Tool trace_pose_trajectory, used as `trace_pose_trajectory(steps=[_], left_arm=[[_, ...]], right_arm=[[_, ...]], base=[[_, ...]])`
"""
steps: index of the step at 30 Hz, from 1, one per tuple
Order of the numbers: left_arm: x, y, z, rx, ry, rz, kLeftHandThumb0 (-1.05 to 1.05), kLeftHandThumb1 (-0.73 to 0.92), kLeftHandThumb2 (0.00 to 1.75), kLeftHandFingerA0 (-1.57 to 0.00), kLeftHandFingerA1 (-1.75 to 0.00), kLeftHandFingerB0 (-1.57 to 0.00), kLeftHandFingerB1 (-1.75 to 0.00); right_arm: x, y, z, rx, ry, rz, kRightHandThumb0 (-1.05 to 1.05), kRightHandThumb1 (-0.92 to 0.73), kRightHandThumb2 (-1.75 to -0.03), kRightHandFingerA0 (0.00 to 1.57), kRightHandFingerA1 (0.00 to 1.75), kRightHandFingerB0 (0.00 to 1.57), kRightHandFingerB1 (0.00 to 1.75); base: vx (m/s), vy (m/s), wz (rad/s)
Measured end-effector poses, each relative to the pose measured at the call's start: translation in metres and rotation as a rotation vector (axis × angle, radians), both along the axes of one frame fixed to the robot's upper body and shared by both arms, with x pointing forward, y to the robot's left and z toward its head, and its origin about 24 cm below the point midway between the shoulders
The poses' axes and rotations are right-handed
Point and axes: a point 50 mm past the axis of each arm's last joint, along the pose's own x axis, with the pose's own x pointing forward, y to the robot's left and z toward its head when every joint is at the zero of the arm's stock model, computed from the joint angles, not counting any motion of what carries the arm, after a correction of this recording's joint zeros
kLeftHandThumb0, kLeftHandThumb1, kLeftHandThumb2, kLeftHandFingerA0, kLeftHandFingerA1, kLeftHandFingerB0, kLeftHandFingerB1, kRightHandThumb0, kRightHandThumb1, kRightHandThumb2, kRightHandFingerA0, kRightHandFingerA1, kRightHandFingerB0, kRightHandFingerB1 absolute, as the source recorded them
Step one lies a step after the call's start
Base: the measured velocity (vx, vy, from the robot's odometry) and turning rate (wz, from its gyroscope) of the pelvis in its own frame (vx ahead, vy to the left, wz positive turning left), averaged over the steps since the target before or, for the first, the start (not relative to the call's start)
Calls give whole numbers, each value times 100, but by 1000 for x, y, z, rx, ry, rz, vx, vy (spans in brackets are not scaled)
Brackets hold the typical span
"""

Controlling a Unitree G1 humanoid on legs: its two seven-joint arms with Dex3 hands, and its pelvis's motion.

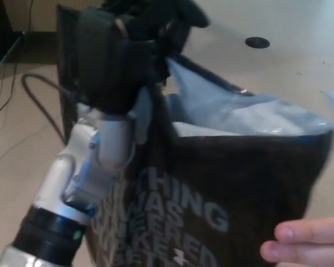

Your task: A person is holding a plastic bag and the robot extends its left hand to grab the bag by hooking its thumb into the holes at the top and brings its hand down by its side. Then it extends its arm again to hand the plastic bag back to the person.

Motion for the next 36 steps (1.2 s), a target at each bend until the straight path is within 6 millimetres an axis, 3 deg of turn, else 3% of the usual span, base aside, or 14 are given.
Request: trace_pose_trajectory(steps=[6, 8, 9, 10, 12, 13, 17, 19, 21, 22, 23, 24, 27, 36], left_arm=[[-7, -25, 1, 27, -3, -46, -16, 66, 74, -100, -167, -76, -116], [-8, -32, 1, 32, -4, -60, -18, 54, 102, -125, -134, -80, -103], [-9, -34, 2, 35, -7, -66, -17, 68, 82, -104, -165, -77, -115], [-10, -37, 4, 38, -12, -72, -26, 60, 103, -126, -135, -79, -105], [-11, -43, 8, 44, -28, -79, -30, 57, 99, -126, -137, -75, -106], [-12, -46, 10, 47, -36, -84, -24, 74, 70, -96, -171, -64, -131], [-16, -54, 15, 50, -58, -107, -22, 74, 69, -90, -169, -63, -131], [-17, -56, 17, 50, -62, -114, -28, 58, 98, -125, -137, -75, -102], [-18, -58, 17, 49, -61, -118, -28, 58, 98, -124, -138, -76, -95], [-18, -58, 18, 51, -60, -118, -26, 75, 68, -91, -163, -74, -81], [-19, -59, 19, 54, -58, -119, -30, 67, 60, -84, -119, -65, -44], [-20, -59, 20, 56, -55, -119, -45, 48, 78, -51, -61, -37, -47], [-26, -60, 22, 70, -32, -115, -70, 43, 76, 0, -6, 0, -3], [-29, -55, 14, 148, 79, -70, -72, 44, 80, 0, 0, 0, 0]], right_arm=[[0, 0, 0, 0, 1, 1, -29, -69, -61, 77, 59, 61, 45], [0, 0, 0, 0, 1, 2, -28, -69, -61, 76, 63, 61, 45], [0, 0, 0, 0, 1, 2, -27, -69, -60, 78, 68, 62, 45], [0, 0, 0, 0, 1, 2, -28, -67, -60, 80, 76, 61, 44], [0, 1, 0, 0, 0, 2, -28, -67, -60, 82, 81, 61, 45], [0, 1, 0, 1, 0, 2, -28, -67, -60, 81, 76, 61, 45], [1, 1, 0, 1, -1, 3, -28, -67, -60, 81, 76, 61, 45], [1, 1, 0, 1, -1, 3, -26, -68, -60, 82, 81, 62, 45], [1, 1, 0, 0, -1, 6, -26, -67, -60, 82, 75, 61, 45], [1, 1, 0, 0, -2, 7, -26, -68, -60, 79, 70, 62, 45], [1, 1, 0, -1, -2, 9, -28, -69, -61, 79, 67, 62, 45], [1, 2, 0, -1, -1, 10, -27, -69, -60, 80, 69, 61, 45], [2, 2, 0, -2, -3, 15, -27, -69, -61, 78, 65, 60, 44], [3, 5, 0, 4, -8, 20, -27, -69, -60, 77, 61, 61, 44]], base=[[0, 0, 0], [0, 0, 0], [0, 0, 0], [0, 0, 0], [0, 0, 0], [0, 0, 0], [0, 0, 0], [0, 0, 0], [0, 0, 0], [0, 0, 0], [0, 0, 0], [0, 0, 0], [0, 0, 0], [0, 0, 0]])
